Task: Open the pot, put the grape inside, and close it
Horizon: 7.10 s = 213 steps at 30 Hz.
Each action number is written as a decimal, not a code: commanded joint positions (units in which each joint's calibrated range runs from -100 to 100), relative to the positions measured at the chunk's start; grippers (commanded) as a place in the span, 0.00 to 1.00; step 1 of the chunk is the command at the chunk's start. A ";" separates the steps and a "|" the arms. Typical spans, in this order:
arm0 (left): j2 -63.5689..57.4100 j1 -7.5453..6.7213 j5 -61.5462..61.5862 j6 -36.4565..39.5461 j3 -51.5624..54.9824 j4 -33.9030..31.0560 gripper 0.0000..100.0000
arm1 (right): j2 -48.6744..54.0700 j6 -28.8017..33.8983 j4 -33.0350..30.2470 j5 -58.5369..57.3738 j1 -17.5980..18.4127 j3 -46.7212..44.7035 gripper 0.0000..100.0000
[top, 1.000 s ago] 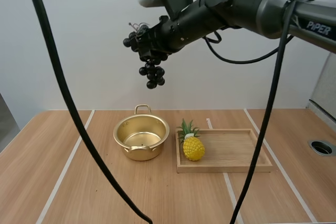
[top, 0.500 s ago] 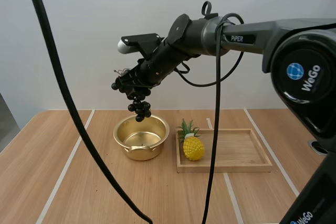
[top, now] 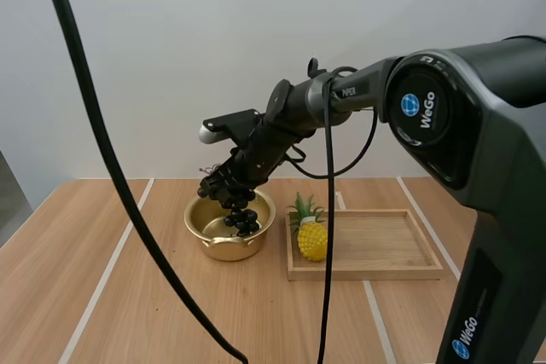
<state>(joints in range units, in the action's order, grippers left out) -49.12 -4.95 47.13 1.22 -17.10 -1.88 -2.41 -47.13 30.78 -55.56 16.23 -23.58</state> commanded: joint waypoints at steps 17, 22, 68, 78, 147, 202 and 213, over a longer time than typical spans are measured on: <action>-0.45 -0.12 -2.62 0.13 -0.33 -0.13 0.00 | -6.10 -1.36 -1.96 -3.17 0.06 -2.13 0.00; -0.45 -0.12 -2.62 0.13 -0.33 -0.13 0.00 | -8.90 -1.36 -1.96 -0.96 0.41 -2.01 0.00; -0.45 -0.12 -2.62 0.13 -0.33 -0.13 0.00 | 11.90 13.84 -14.79 -2.01 1.76 4.49 1.00; -0.45 -0.12 -2.62 0.13 -0.33 -0.13 0.00 | 31.88 22.57 -23.20 -2.20 -2.22 4.60 1.00; 34.03 -0.12 36.83 -15.20 41.03 10.70 0.00 | 64.77 25.22 -31.97 0.84 -16.40 4.74 0.00; 53.14 -0.29 29.18 -19.64 41.03 13.61 0.00 | 64.56 24.80 -31.97 3.41 -16.40 4.74 0.00; 54.53 -0.36 28.50 -19.46 41.03 13.38 0.00 | 64.56 24.80 -31.61 3.41 -16.40 4.74 0.00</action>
<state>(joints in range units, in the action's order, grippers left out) 4.51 -5.14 76.63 -18.28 23.92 10.97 61.78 -22.04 -0.78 -53.93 0.00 -19.31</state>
